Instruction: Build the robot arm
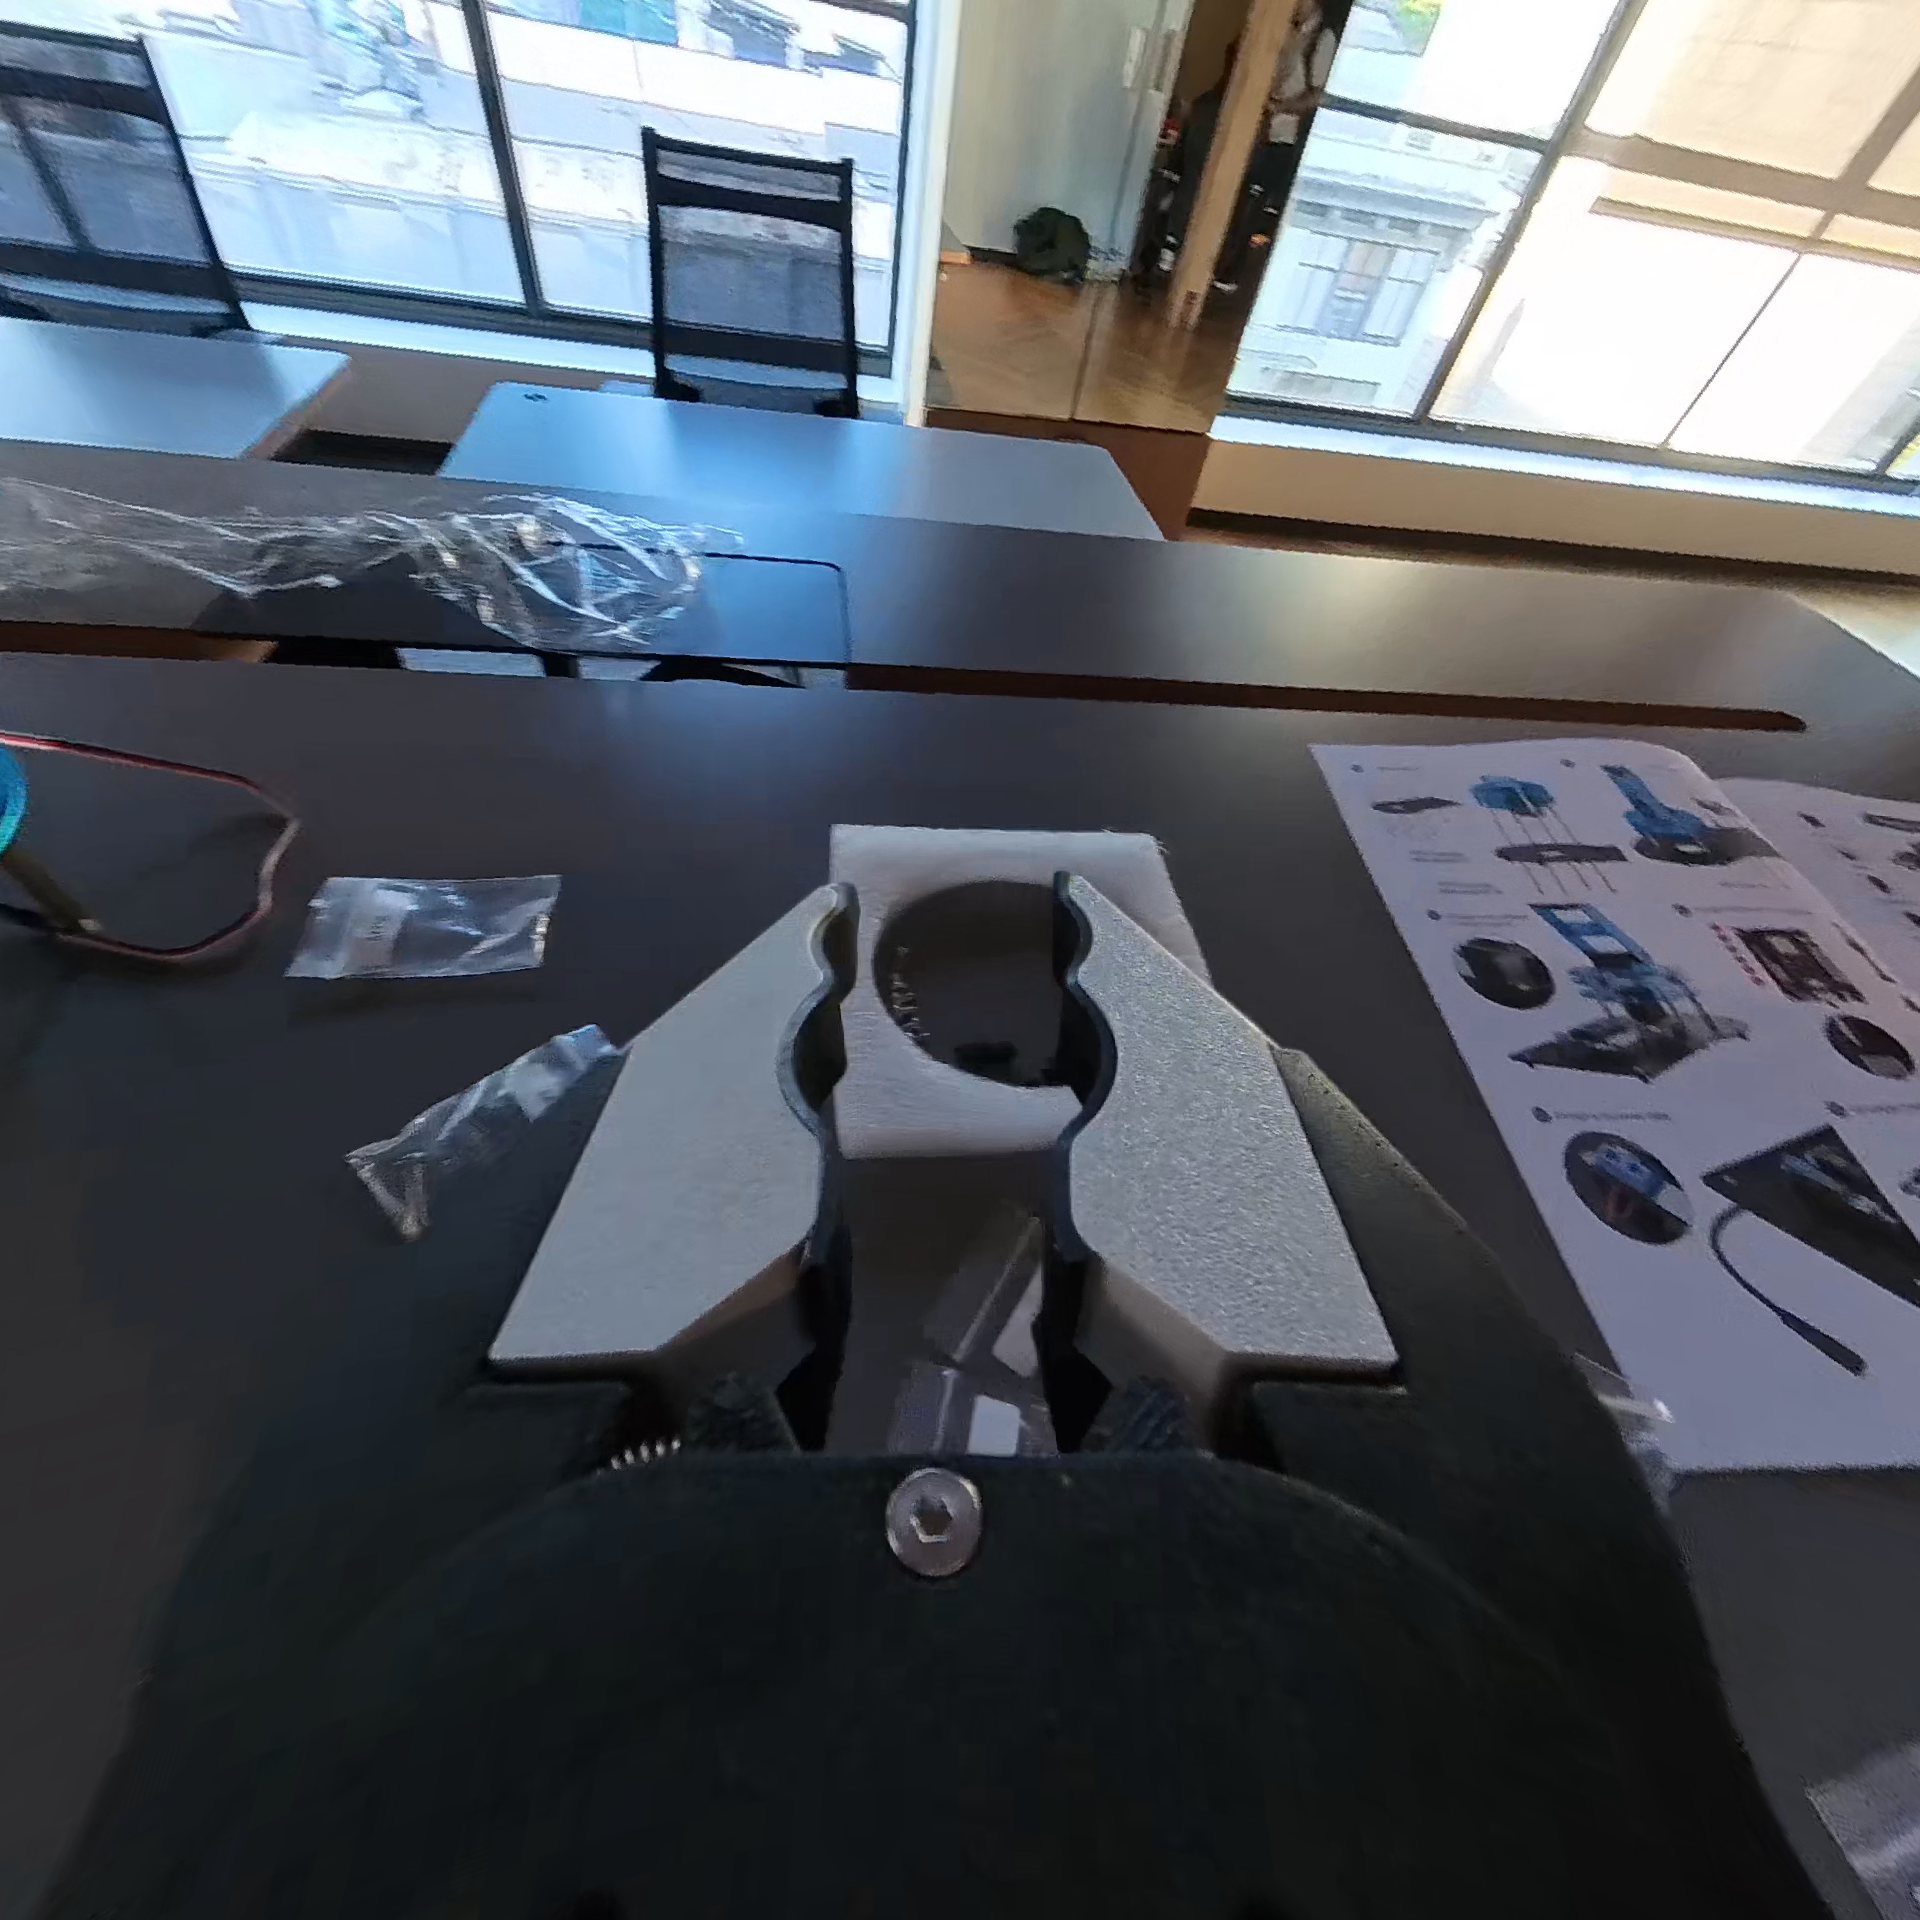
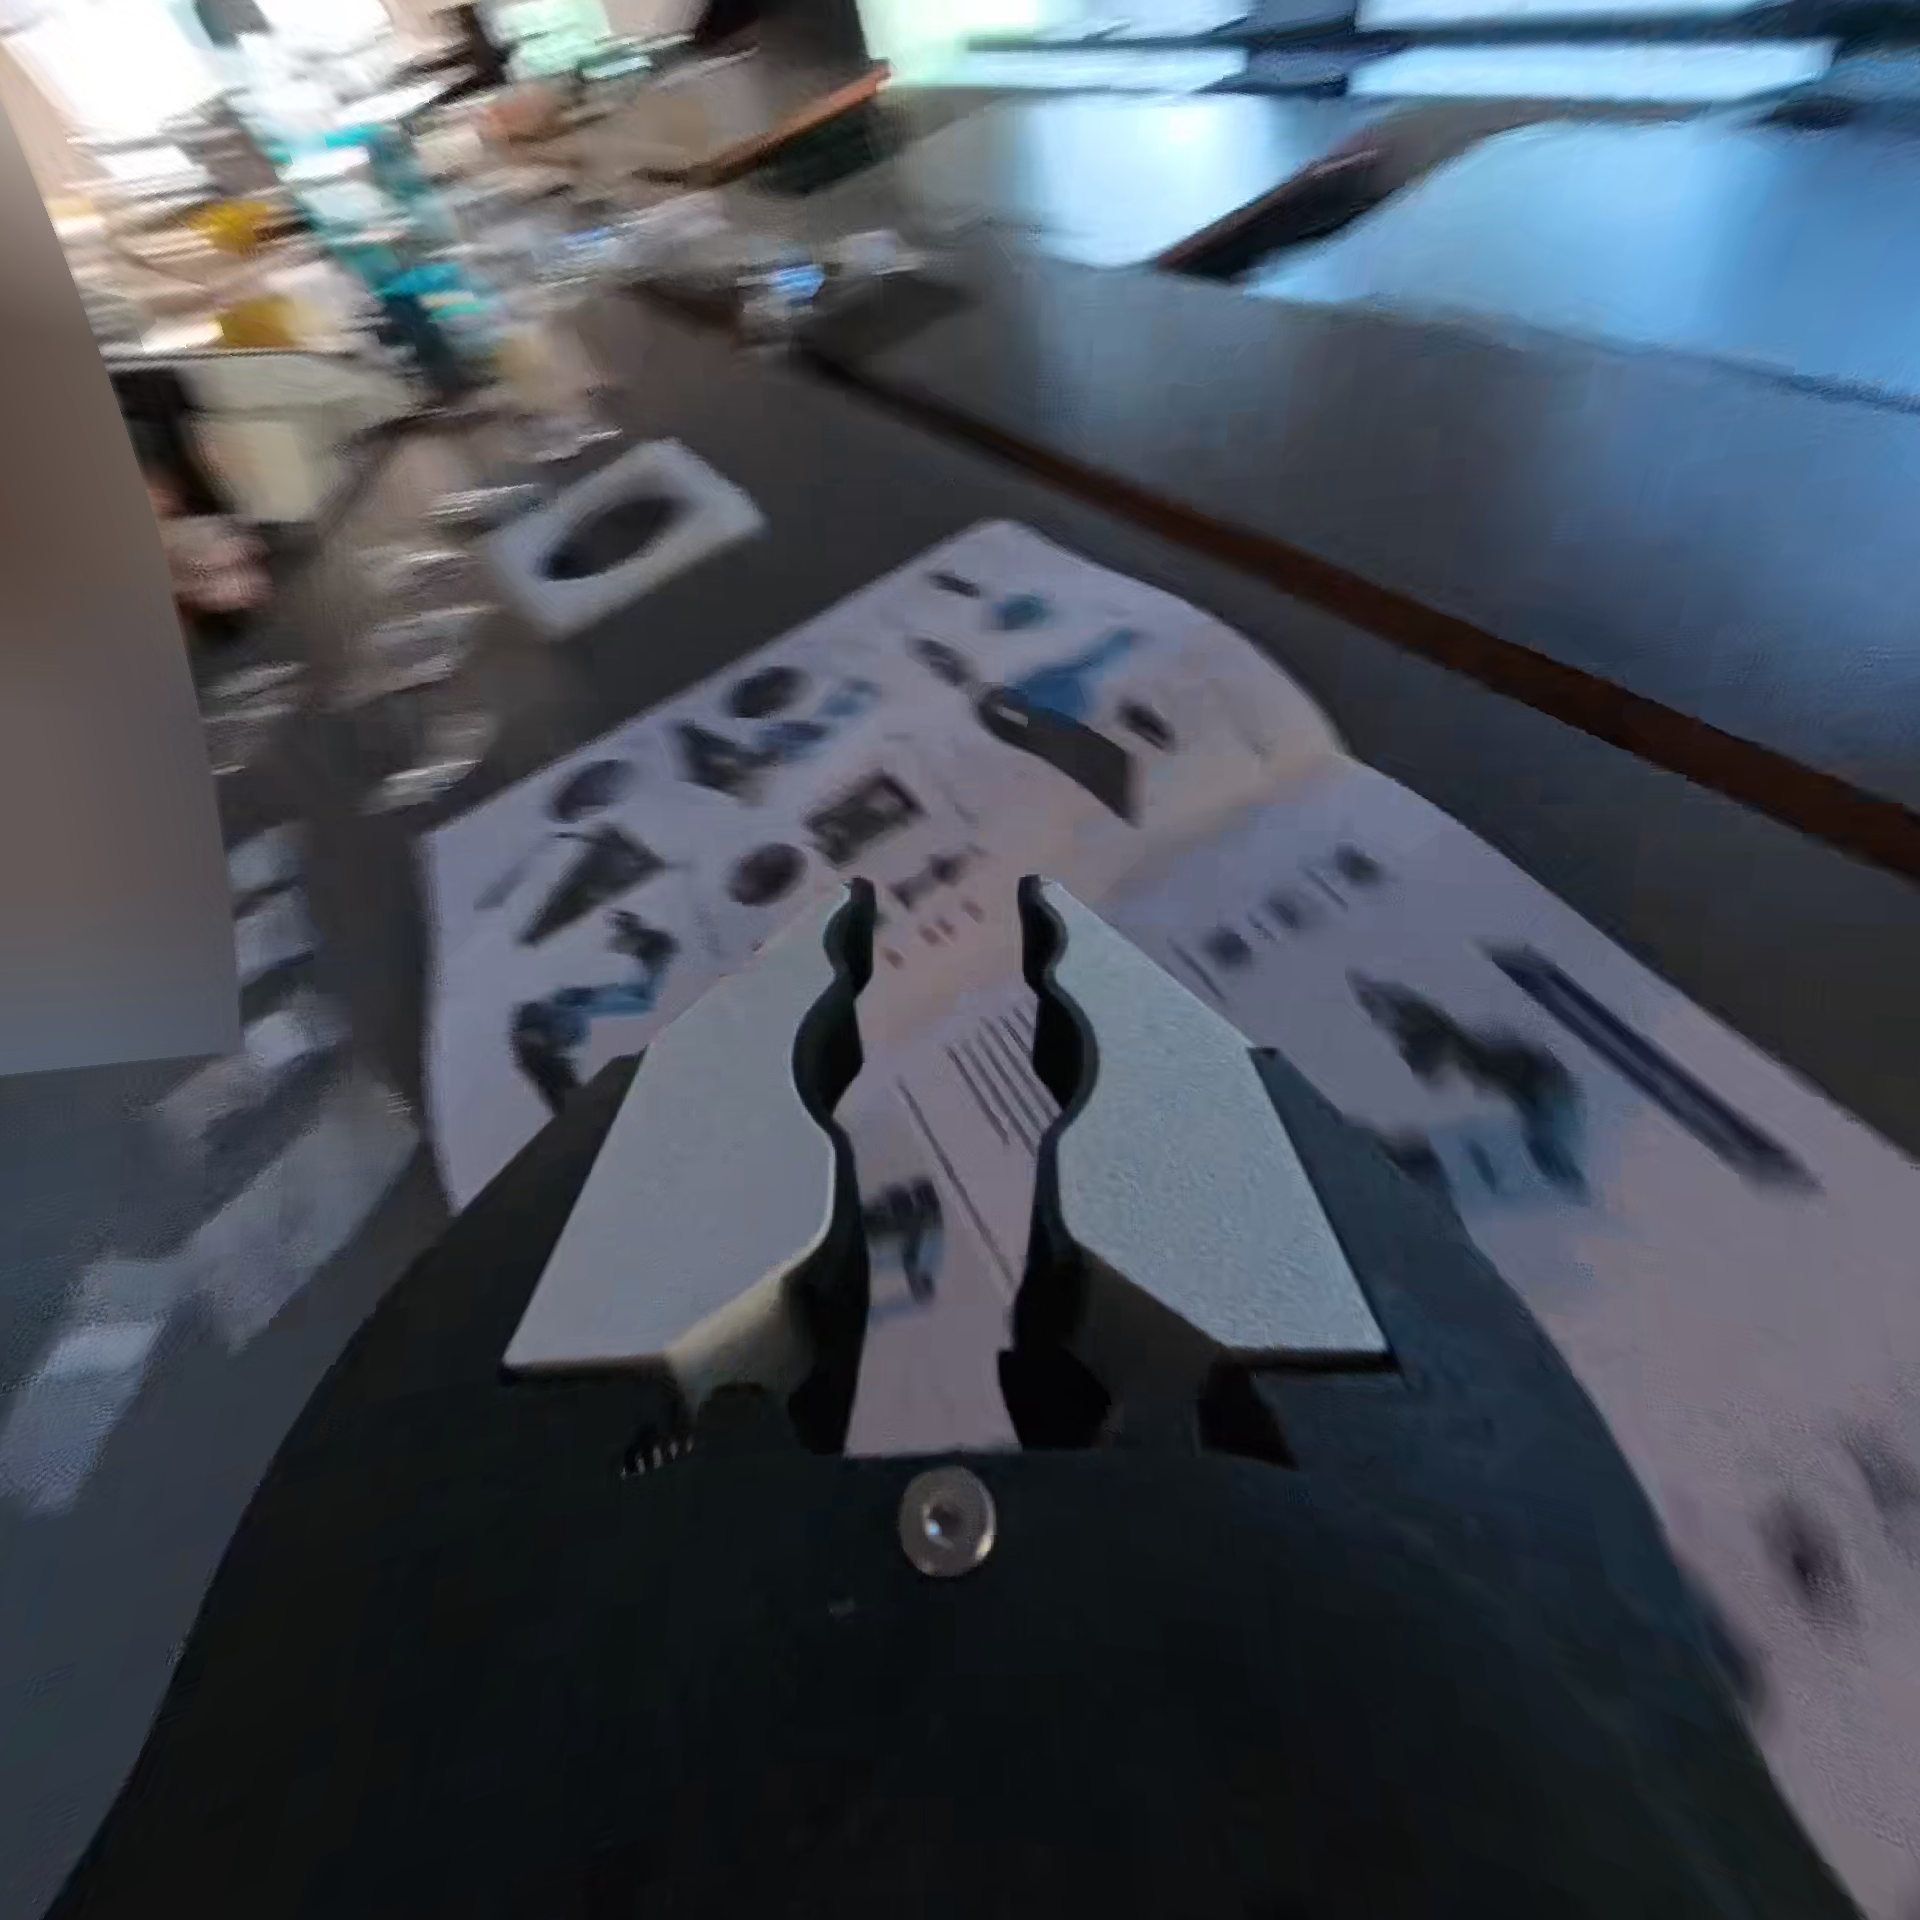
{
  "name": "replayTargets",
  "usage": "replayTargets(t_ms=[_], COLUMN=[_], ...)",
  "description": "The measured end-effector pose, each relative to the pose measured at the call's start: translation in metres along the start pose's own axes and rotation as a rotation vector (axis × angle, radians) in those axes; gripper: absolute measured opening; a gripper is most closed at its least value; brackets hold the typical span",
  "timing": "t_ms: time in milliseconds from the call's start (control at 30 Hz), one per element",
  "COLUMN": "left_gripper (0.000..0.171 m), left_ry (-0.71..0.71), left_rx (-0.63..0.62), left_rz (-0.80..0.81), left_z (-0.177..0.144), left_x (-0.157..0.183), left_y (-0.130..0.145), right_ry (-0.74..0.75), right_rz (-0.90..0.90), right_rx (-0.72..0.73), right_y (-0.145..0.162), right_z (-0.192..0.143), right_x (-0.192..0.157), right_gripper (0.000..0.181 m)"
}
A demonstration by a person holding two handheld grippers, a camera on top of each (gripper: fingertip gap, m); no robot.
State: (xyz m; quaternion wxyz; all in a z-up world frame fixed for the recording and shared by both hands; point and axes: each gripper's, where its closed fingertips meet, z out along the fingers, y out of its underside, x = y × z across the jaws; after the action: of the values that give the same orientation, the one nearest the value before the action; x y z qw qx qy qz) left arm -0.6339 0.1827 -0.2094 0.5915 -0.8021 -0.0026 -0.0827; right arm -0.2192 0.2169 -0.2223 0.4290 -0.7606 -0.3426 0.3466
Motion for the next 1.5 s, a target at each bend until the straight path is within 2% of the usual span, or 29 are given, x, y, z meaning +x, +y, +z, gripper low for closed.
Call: replayTargets(t_ms=[33, 67, 100, 167, 233, 267, 367, 467, 600, 700, 767, 900, 1033, 1133, 1267, 1333, 1400, 1467, 1500], left_gripper=[0.036, 0.036, 0.036, 0.035, 0.036, 0.037, 0.037, 0.038, 0.038, 0.039, 0.037, 0.04, 0.057, 0.072, 0.075, 0.067, 0.038, 0.021, 0.001], left_ry=[0.028, 0.058, 0.095, 0.144, 0.17, 0.191, 0.244, 0.286, 0.304, 0.306, 0.333, 0.502, 0.735, 0.929, 1.022, 1.108, 1.285, 1.314, 1.299], left_rx=[-0.011, -0.012, -0.004, -0.005, -0.015, -0.013, -0.02, -0.031, -0.043, -0.084, -0.108, -0.111, -0.054, -0.076, -0.148, -0.165, -0.194, -0.24, -0.243], left_rz=[0.001, -0.005, -0.012, -0.003, 0.003, -0.007, -0.03, -0.025, -0.002, 0.013, 0.014, -0.07, -0.235, -0.328, -0.305, -0.329, -0.378, -0.332, -0.278], left_z=[0.001, 0.001, 0.001, 0.001, 0.0, 0.0, 0.0, -0.001, -0.002, 0.0, 0.003, 0.007, 0.013, 0.021, 0.053, 0.06, 0.048, 0.048, 0.05], left_x=[0.005, 0.01, 0.016, 0.023, 0.027, 0.031, 0.045, 0.058, 0.065, 0.065, 0.068, 0.095, 0.129, 0.158, 0.184, 0.195, 0.21, 0.215, 0.216], left_y=[0.001, 0.0, -0.001, -0.001, 0.0, -0.001, 0.0, 0.001, 0.001, 0.008, 0.013, 0.015, -0.014, -0.042, -0.056, -0.062, -0.07, -0.064, -0.06], right_ry=[-0.138, -0.213, -0.25, -0.344, -0.469, -0.47, -0.596, -0.68, -0.789, -0.886, -0.959, -1.006, -0.968, -0.909, -0.872, -0.851, -0.824, -0.805, -0.787], right_rz=[-0.026, -0.074, -0.118, -0.081, 0.035, 0.076, 0.149, 0.172, 0.237, 0.283, 0.301, 0.127, -0.075, -0.205, -0.284, -0.297, -0.301, -0.304, -0.314], right_rx=[-0.045, -0.101, -0.142, -0.221, -0.364, -0.425, -0.605, -0.8, -0.899, -0.993, -0.941, -0.716, -0.631, -0.599, -0.555, -0.558, -0.555, -0.536, -0.522], right_y=[-0.009, -0.016, -0.024, -0.039, -0.039, -0.036, -0.022, -0.005, -0.003, 0.003, -0.008, -0.053, -0.094, -0.121, -0.144, -0.145, -0.144, -0.143, -0.143], right_z=[0.015, 0.03, 0.045, 0.075, 0.095, 0.107, 0.119, 0.122, 0.127, 0.123, 0.121, 0.109, 0.08, 0.062, 0.045, 0.041, 0.04, 0.04, 0.041], right_x=[-0.006, 0.0, 0.013, 0.038, 0.056, 0.071, 0.079, 0.081, 0.075, 0.064, 0.052, 0.024, -0.003, -0.018, -0.03, -0.031, -0.03, -0.029, -0.028], right_gripper=[0.03, 0.033, 0.037, 0.048, 0.053, 0.052, 0.049, 0.041, 0.03, 0.005, 0.001, 0.0, 0.0, 0.0, 0.0, 0.0, 0.0, 0.0, 0.0])
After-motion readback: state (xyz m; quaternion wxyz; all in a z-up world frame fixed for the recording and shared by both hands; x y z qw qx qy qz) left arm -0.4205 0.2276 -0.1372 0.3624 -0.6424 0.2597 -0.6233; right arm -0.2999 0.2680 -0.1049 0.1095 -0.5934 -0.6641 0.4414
